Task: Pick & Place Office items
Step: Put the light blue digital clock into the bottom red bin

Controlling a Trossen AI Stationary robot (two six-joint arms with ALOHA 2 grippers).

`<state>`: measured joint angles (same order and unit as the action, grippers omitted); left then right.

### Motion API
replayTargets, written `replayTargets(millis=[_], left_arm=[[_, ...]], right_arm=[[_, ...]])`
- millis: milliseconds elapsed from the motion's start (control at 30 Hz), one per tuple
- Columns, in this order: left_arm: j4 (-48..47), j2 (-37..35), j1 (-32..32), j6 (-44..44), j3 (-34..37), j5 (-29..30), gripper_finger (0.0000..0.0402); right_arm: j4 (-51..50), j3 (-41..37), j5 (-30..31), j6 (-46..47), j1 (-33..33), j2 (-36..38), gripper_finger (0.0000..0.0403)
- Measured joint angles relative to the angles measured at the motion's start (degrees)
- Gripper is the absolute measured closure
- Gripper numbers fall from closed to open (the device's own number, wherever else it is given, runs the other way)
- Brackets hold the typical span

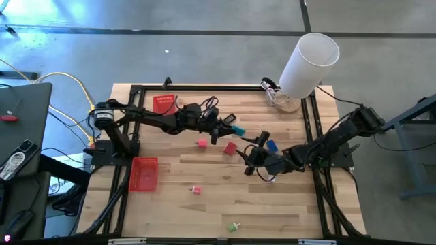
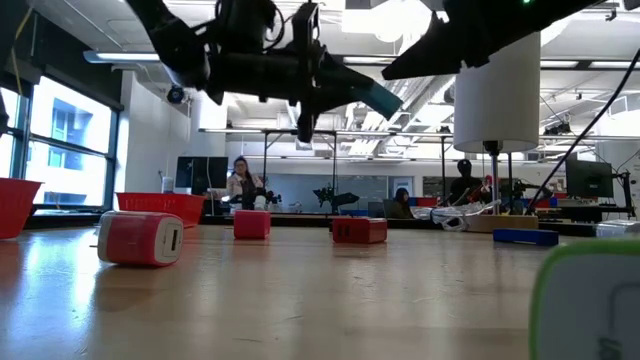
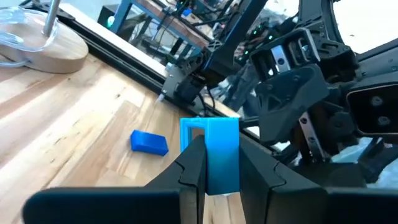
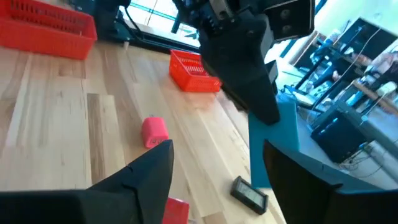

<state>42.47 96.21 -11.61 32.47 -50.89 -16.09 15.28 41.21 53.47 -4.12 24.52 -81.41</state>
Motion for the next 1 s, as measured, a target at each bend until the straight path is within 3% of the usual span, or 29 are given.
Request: replayTargets(millis=[267,500,833,1000], left_arm=[[-8.5,-5.1,0.2,-3.2,0.0,1.9,0.0349],[-16.3,-8.7,3.3,-9.0,0.0,7.5,0.0349],[-27.0,-14.2,6.8,-12.8,0.0,15.0,0.0349],[-32.1,-16.7,8.4,-13.2,0.0,16.0,0.0349]], right_arm=[[-3.8,0.0,2.3,1.5,2.1,0.2,0.0186],[-9.1,0.0,2.1,7.3,2.1,0.2,0.0188],[-10.0,0.0,1.9,8.6,2.1,0.2,0.0188],[-11.3,0.0,1.9,10.1,2.1,0.2,0.0188]])
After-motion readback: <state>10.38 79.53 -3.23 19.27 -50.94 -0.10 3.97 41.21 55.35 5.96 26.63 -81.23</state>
